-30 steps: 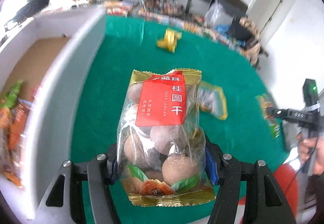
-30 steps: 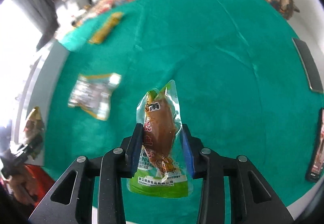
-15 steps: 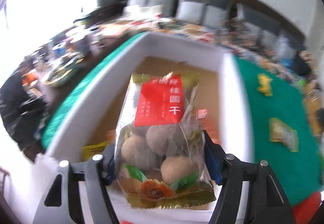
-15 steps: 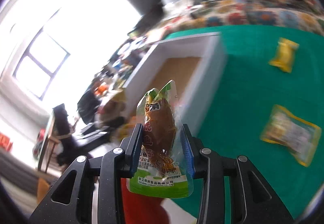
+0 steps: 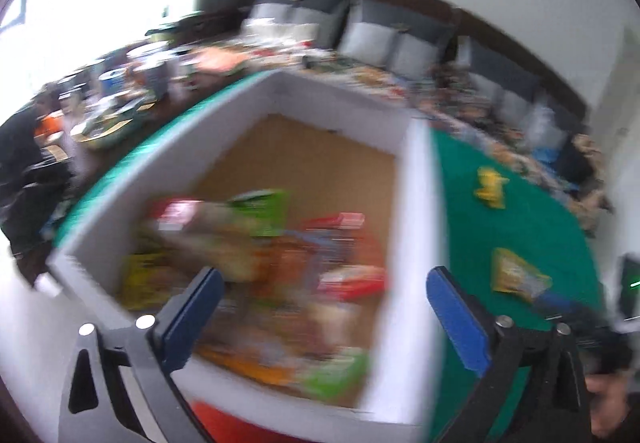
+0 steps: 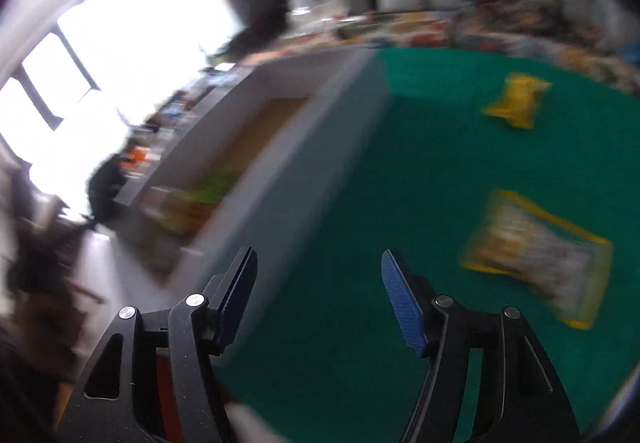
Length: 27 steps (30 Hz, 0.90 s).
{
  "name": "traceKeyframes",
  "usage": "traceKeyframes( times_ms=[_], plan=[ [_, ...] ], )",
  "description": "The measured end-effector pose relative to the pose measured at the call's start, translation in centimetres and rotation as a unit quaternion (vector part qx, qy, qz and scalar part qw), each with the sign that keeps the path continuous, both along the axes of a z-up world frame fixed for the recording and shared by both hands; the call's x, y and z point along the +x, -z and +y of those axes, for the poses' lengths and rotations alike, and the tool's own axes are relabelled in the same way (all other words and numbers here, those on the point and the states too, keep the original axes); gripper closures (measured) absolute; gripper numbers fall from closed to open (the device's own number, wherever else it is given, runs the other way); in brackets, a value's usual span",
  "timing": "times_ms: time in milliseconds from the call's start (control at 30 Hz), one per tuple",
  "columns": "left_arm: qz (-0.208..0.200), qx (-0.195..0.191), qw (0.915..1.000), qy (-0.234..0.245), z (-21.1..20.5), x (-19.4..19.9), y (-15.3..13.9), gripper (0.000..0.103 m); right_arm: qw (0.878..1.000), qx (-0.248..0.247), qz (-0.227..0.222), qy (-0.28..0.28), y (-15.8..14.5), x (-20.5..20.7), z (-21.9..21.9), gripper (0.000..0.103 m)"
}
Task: Organize snacks
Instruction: 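Carry both held pouches over the white box and open both tools, then lower the right tool onto the yellow-bordered peanut pouch and grasp it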
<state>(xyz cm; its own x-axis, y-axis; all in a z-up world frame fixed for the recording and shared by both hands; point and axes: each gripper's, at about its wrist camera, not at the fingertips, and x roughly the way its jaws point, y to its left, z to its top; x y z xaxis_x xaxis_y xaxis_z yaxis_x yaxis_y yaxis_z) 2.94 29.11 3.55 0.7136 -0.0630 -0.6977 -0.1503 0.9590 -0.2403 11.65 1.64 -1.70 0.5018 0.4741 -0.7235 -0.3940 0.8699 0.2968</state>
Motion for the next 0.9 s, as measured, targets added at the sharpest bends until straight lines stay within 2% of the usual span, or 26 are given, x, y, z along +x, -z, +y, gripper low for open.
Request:
traceKeyframes(
  times_ms=[67,233,333,433,500,600,667,767,900],
  plan=[
    [-0.01,-0.02,0.9987,0.046,-3.6,0.4,-0.6,0.0,0.997,-0.056,0.001,0.052,2.5,-0.7,-5.3,0.035],
    [0.0,-0.051,0.9868,0.154,-13.3,1.8,0.0,0.0,0.977,-0.132,-0.025,0.163,5.2,-3.4,-16.6,0.035],
    [0.026,-0.037,0.9799,0.194,-18.6,2.9,2.2,0.0,0.963,-0.155,-0.024,0.218,6.6,-4.0,-20.9,0.035],
    [0.054,-0.017,0.9732,0.223,-22.2,4.2,5.4,0.0,0.955,-0.164,-0.021,0.247,7.8,-3.6,-23.1,0.035],
    [0.075,0.01,0.9702,0.23,-23.8,5.4,7.6,0.001,0.952,-0.169,-0.019,0.254,8.3,-3.2,-23.7,0.035],
    [0.089,0.048,0.9714,0.215,-24.5,7.1,9.8,0.001,0.952,-0.158,-0.014,0.263,8.7,-4.1,-25.0,0.034],
    [0.093,0.061,0.9739,0.198,-24.3,8.0,10.8,0.001,0.951,-0.146,-0.016,0.273,8.5,-4.3,-25.6,0.034],
    [0.09,0.078,0.9775,0.174,-23.7,9.5,12.1,0.001,0.949,-0.155,-0.017,0.273,8.5,-4.4,-25.5,0.031],
    [0.093,0.107,0.976,0.165,-23.4,11.1,13.9,0.001,0.946,-0.156,-0.013,0.283,8.6,-4.6,-25.7,0.026]
  ],
)
